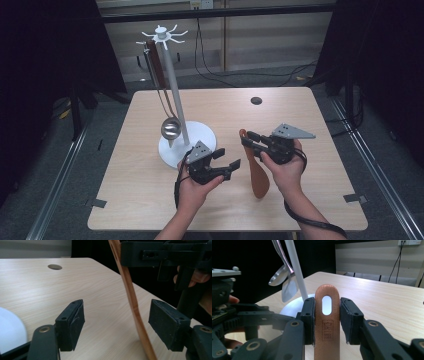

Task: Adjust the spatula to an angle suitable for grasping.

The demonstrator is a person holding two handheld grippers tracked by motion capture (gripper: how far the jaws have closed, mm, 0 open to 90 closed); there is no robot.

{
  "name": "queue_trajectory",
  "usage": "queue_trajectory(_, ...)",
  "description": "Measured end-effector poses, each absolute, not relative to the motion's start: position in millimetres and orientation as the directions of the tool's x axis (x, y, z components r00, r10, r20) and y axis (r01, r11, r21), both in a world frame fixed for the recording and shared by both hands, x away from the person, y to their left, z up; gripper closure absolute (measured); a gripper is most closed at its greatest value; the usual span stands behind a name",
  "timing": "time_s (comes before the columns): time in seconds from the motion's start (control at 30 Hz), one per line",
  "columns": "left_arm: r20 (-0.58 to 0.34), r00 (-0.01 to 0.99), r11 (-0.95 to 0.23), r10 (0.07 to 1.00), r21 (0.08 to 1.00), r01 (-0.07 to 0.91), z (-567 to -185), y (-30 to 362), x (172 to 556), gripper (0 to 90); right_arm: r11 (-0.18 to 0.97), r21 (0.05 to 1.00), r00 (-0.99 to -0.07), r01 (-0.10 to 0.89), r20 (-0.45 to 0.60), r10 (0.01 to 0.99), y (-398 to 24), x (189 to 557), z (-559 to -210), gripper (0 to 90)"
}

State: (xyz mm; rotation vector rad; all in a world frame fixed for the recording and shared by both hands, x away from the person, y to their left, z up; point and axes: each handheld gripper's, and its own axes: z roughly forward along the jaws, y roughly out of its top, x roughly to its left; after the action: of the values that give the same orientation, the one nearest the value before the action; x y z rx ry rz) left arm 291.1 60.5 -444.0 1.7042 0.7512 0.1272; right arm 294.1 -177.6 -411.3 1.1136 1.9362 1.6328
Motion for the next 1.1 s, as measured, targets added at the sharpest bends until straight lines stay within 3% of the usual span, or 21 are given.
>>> queue_trajectory(0.57,-0.352,0.783,-0.028,0.513,0.905,0.425,-443.5,44.4,293.6,52.5,0.012,0.963,-0.650,0.268,0.172,0.740,-165.8,285.4,-399.9,66.7)
queue_trajectory(1.1,-0.332,0.782,-0.023,0.528,0.914,0.404,-441.1,36.4,296.9,62.0,-0.016,0.968,-0.657,0.249,0.181,0.732,-171.7,282.9,-392.7,66.7)
